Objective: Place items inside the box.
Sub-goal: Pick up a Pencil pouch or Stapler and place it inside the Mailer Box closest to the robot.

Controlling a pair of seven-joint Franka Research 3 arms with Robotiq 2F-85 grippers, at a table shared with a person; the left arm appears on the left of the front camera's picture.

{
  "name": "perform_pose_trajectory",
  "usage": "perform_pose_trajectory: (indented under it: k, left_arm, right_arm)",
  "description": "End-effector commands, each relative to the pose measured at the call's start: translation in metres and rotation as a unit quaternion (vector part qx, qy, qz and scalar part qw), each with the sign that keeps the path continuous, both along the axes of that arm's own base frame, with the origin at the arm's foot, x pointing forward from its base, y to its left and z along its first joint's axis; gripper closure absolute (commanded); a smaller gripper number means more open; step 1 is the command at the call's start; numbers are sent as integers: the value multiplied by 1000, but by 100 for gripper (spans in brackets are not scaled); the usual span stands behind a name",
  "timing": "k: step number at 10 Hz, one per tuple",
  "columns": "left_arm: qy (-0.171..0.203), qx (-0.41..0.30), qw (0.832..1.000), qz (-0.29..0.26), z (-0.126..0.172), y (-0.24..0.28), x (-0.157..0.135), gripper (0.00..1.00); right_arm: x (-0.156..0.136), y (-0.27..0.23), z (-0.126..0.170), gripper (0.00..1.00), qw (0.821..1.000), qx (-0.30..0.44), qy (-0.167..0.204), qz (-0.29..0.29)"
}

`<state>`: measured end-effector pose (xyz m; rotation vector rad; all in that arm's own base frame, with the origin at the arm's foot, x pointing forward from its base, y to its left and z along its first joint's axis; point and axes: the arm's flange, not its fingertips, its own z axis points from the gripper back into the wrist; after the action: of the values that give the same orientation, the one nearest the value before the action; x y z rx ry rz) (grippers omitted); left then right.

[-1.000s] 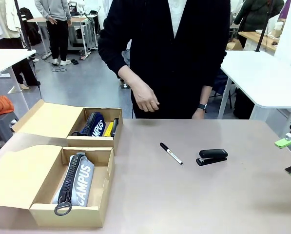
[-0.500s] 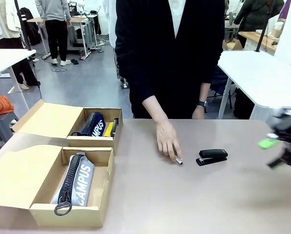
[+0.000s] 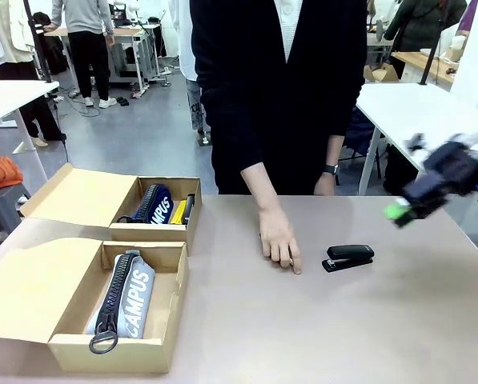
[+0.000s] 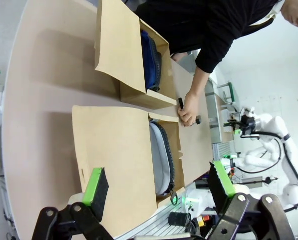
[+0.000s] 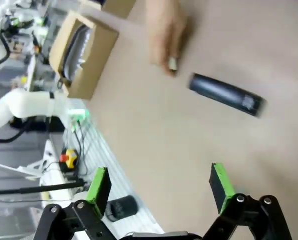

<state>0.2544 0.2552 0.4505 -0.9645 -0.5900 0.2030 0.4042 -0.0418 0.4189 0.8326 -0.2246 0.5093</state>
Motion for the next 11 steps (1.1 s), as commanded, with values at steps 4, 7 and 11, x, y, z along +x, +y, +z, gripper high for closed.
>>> perform_pose_trajectory:
  k: [4,7,11]
  left_arm:
    - [-13,-4,1000,-2,1,-1,0,0]
    - [-13,-4,1000,-2,1,-1,0,0]
    - [-13,-4,1000,-2,1,-1,0,0]
  right_arm:
    - [-118,-112,-22,0,982,106,-89,-131]
    - [-113,-127,-6,0,982,65,-153,-94]
    - [-60,-70,-2,0,965,-10,-254,60]
